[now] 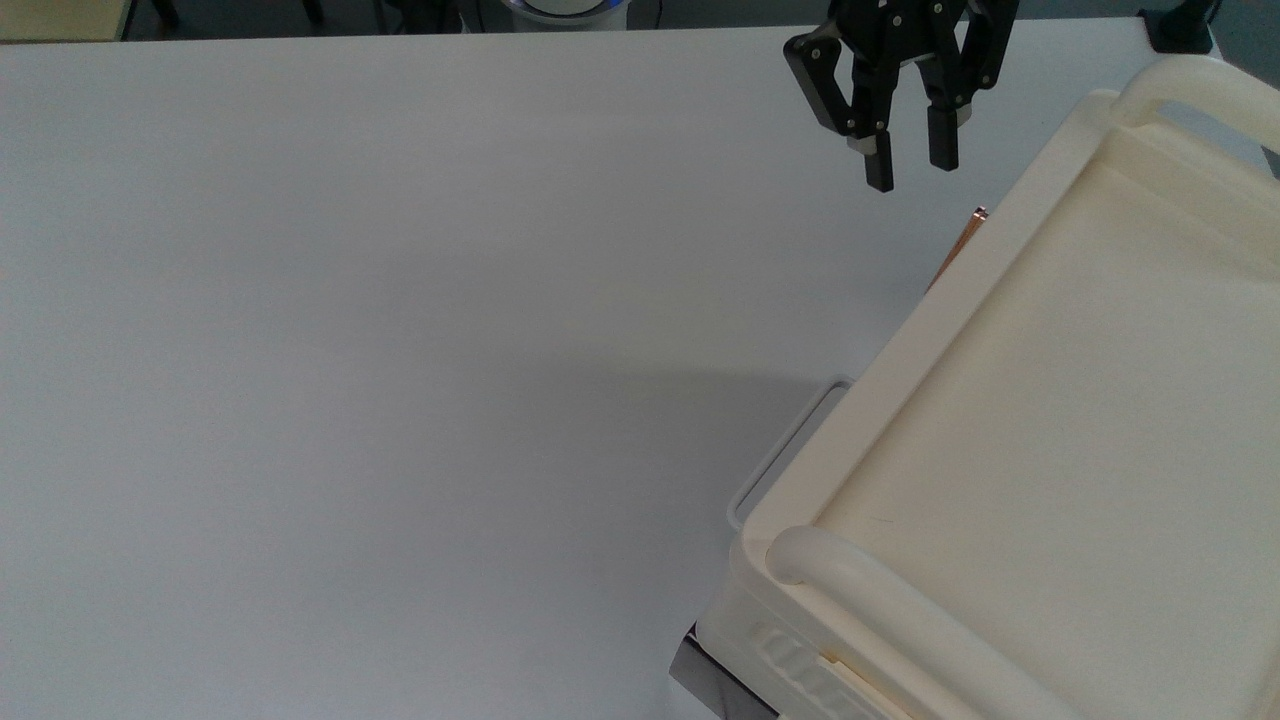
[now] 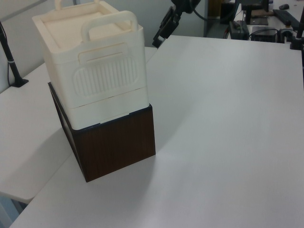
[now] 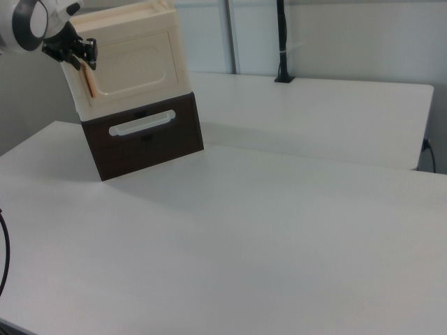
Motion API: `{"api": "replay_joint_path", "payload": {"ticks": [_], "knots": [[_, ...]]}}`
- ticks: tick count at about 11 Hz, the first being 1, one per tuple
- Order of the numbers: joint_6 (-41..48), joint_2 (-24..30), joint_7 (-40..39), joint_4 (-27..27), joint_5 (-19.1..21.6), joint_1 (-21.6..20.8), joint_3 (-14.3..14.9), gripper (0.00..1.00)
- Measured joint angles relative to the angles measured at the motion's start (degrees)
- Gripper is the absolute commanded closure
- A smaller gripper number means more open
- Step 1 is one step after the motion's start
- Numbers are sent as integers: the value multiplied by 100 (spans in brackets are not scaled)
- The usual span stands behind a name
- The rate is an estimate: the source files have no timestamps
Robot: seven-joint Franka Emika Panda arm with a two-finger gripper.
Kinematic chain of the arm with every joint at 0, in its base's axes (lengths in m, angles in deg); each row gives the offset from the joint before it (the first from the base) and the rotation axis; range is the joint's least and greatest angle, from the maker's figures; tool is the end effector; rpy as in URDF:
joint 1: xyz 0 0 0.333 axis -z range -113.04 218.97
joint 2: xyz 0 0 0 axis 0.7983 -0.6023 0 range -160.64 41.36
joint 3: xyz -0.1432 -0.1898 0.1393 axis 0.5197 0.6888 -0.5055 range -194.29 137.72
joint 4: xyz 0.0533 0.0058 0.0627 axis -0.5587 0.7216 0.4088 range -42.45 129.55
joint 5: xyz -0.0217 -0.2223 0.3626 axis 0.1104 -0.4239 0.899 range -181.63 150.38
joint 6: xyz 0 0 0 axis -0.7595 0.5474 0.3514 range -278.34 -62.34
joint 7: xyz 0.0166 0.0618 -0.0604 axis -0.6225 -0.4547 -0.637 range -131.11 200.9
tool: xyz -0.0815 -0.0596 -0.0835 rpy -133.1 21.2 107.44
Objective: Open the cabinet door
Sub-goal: 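Move the gripper toward the edge of the cream cabinet door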
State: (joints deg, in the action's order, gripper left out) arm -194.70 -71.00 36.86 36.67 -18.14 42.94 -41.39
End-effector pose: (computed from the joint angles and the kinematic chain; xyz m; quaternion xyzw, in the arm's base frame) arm 0.6555 0.2623 0.5877 -0.9318 -0.1734 -0.3111 0.0695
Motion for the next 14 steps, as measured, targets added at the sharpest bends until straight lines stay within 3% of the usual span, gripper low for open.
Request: {"api": "replay_joint_path", "payload": {"ticks": [3,11,14], "knots": [[-120,-130,64,-41,-81,-1,-56,63],[-489,-310,68,-48,-186,-99,-65,66],[-525,-321,70,-48,-355,-133,-66,77]]}}
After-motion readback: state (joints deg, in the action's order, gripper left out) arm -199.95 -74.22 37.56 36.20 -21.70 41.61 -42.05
